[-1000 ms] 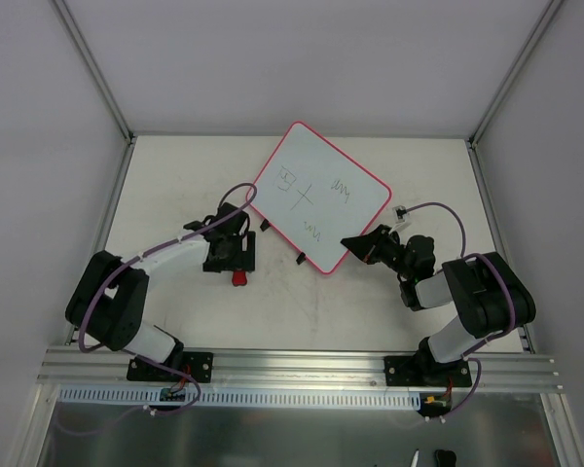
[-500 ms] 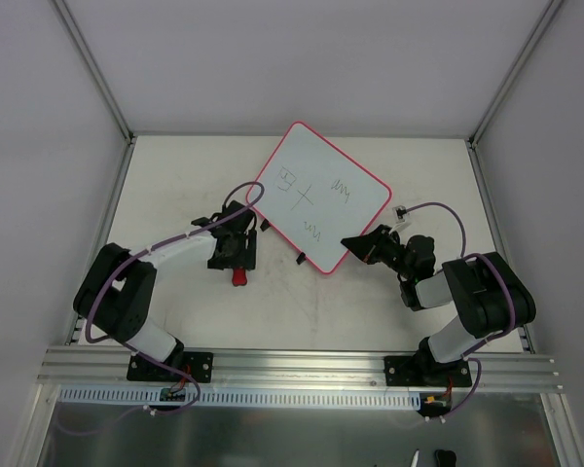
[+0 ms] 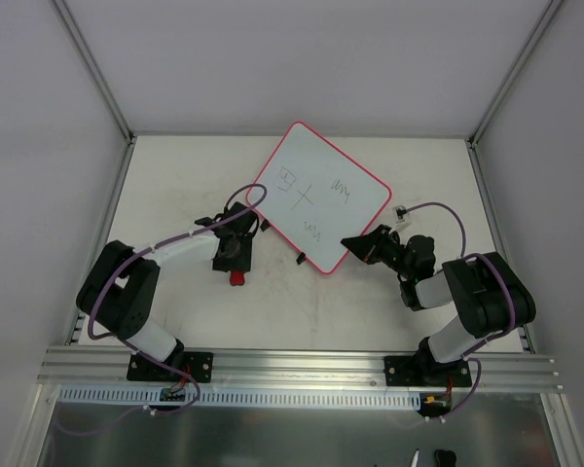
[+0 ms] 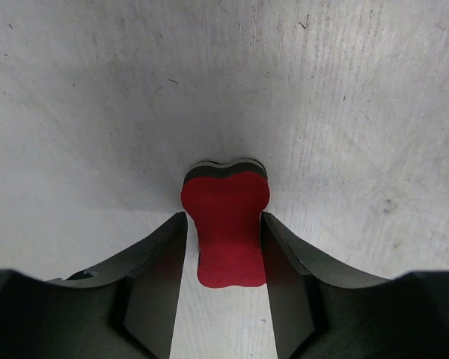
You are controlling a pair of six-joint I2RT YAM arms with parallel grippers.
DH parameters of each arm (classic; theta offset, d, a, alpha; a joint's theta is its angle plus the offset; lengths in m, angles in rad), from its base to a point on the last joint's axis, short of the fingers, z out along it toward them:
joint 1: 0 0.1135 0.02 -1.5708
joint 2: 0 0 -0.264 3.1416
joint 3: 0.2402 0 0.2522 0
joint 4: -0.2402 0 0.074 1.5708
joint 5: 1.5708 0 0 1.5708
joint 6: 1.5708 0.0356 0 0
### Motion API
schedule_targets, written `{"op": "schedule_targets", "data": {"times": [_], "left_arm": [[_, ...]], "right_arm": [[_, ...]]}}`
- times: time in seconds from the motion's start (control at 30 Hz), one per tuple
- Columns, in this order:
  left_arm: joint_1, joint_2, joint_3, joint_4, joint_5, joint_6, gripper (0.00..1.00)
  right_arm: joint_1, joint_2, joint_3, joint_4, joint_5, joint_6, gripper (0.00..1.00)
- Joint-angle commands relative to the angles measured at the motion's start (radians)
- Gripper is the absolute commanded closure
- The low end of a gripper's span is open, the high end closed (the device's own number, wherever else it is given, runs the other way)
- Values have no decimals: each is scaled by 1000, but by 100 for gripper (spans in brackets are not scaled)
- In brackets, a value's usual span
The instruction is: Erase the whiteboard
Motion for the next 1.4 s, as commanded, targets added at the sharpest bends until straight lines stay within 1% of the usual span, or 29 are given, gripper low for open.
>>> {"op": "schedule_targets", "data": {"times": [0.0, 0.07, 0.37, 0.5, 0.63, 0.8, 1.0, 1.1, 1.13, 1.17, 1.2, 1.23, 1.27, 1.37], "left_arm": [[-15, 12, 32, -24, -12, 5, 57], [-15, 15, 32, -24, -4, 3, 62], [-21, 22, 30, -24, -1, -5, 63], [-21, 25, 33, -26, -8, -8, 65], [-22, -8, 36, -14, -19, -9, 75], [-19, -76, 42, 12, -51, 12, 75], [-12, -139, 87, 52, -28, 41, 77], [11, -140, 136, 69, 28, 63, 78], [48, -133, 150, 74, 57, 66, 79], [73, -130, 163, 87, 133, 72, 80], [96, -125, 189, 95, 174, 74, 80], [135, -117, 203, 103, 194, 78, 80], [148, -116, 216, 110, 229, 93, 80], [174, -94, 282, 133, 254, 117, 80]], "right_arm": [[-11, 4, 20, 208, 0, -37, 100], [-9, 4, 20, 208, 0, -37, 100], [-9, 1, 20, 208, -5, -34, 100], [-11, -1, 21, 208, -7, -33, 100], [-12, -2, 21, 208, -8, -34, 100], [-12, -2, 21, 208, -8, -30, 100], [-12, -4, 23, 208, -14, -30, 100], [-12, -4, 23, 208, -16, -27, 100], [-14, -4, 23, 208, -16, -27, 100], [-12, -1, 23, 208, -16, -27, 100], [-12, -1, 24, 208, -17, -24, 100], [-14, 1, 26, 209, -19, -22, 100], [-12, 1, 26, 208, -20, -22, 100], [-12, 2, 29, 208, -23, -20, 100]]}}
